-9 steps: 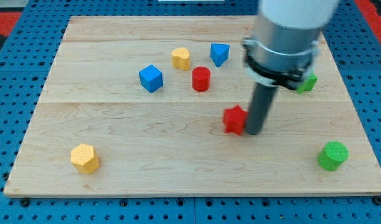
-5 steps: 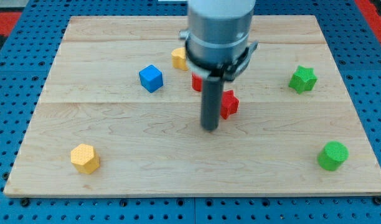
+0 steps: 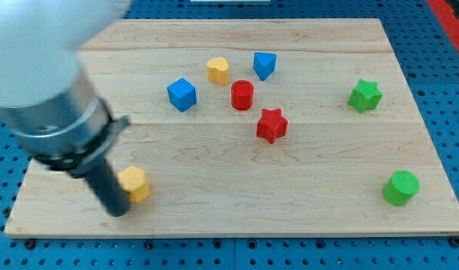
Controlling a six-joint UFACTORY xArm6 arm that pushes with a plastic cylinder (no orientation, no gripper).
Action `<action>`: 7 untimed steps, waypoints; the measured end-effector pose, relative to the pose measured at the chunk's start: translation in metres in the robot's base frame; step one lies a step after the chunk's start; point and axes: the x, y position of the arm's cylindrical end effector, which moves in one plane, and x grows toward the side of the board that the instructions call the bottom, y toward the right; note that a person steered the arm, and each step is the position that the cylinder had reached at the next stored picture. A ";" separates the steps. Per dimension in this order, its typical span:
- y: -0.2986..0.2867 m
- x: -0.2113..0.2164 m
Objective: Slide the yellow hexagon closer to the blue cube
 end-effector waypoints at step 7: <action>-0.012 -0.116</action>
